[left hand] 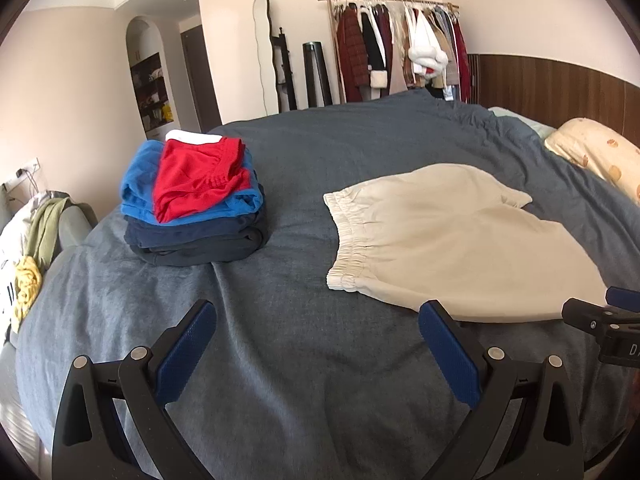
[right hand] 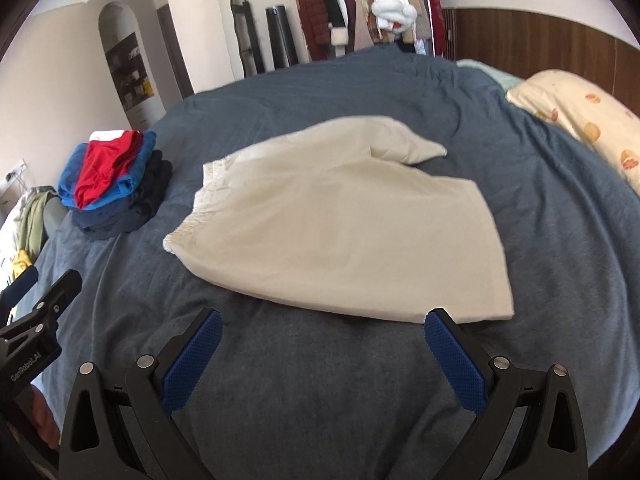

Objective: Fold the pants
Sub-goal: 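Move both tools toward the cream shorts, lowering over the waistband and leg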

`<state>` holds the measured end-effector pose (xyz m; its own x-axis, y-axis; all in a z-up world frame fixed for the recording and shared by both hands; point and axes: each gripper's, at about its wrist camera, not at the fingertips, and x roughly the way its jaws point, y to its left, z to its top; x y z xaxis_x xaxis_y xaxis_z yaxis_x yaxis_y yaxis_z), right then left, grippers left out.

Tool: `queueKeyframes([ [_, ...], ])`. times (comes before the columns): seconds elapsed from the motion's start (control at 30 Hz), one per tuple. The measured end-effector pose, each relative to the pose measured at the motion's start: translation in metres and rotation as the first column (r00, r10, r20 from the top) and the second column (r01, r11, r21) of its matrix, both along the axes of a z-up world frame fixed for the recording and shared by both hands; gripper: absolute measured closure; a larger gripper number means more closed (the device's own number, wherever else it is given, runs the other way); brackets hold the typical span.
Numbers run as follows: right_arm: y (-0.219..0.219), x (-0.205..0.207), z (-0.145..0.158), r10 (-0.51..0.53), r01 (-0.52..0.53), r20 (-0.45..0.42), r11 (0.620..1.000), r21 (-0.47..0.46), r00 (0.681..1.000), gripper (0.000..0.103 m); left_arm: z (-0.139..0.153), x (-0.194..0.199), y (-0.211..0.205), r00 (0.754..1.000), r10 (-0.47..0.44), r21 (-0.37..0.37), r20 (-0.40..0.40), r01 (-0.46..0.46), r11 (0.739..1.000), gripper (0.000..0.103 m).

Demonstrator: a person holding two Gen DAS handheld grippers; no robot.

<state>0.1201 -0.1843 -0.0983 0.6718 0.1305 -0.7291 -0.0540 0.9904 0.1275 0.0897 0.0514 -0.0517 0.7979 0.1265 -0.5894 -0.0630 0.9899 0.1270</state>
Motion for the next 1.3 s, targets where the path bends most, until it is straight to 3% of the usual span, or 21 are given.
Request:
queueKeyframes([
  [0.27, 0.007, 0.047, -0.010, -0.010, 0.012, -0.166, 1.000, 0.006, 0.986, 0.001, 0.006, 0.047, 0.003, 0.987, -0.018, -0.024, -0.157, 0.014, 1.000, 0.006],
  [0.43, 0.003, 0.069, 0.009, -0.045, 0.067, -0.296, 0.996, 0.063, 0.954, 0.002, 0.036, 0.070, 0.008, 0.970, -0.001, -0.042, -0.242, -0.009, 0.999, 0.008],
  [0.6, -0.001, 0.085, 0.032, -0.106, 0.159, -0.398, 0.982, 0.104, 0.911, 0.002, 0.054, 0.095, 0.012, 0.950, -0.019, -0.114, -0.311, -0.017, 0.993, 0.014],
  [0.7, -0.002, 0.093, 0.031, -0.120, 0.193, -0.451, 0.974, 0.120, 0.885, 0.002, 0.047, 0.107, 0.013, 0.941, -0.013, -0.134, -0.338, -0.034, 0.990, 0.020],
  [0.87, -0.006, 0.102, 0.000, -0.126, 0.270, -0.568, 0.946, 0.177, 0.813, 0.013, 0.013, 0.129, 0.017, 0.902, -0.022, -0.190, -0.430, -0.066, 0.980, 0.042],
  [1.0, -0.012, 0.104, -0.019, -0.195, 0.364, -0.603, 0.915, 0.171, 0.773, 0.016, -0.010, 0.141, 0.020, 0.864, -0.053, -0.242, -0.500, -0.080, 0.967, 0.046],
  [1.13, -0.020, 0.098, -0.036, -0.256, 0.461, -0.638, 0.870, 0.175, 0.726, 0.022, -0.032, 0.150, 0.016, 0.828, -0.075, -0.244, -0.556, -0.077, 0.967, 0.054],
  [1.3, -0.035, 0.094, -0.058, -0.286, 0.538, -0.691, 0.825, 0.174, 0.663, 0.028, -0.045, 0.162, 0.009, 0.812, -0.084, -0.259, -0.577, -0.084, 0.962, 0.056],
])
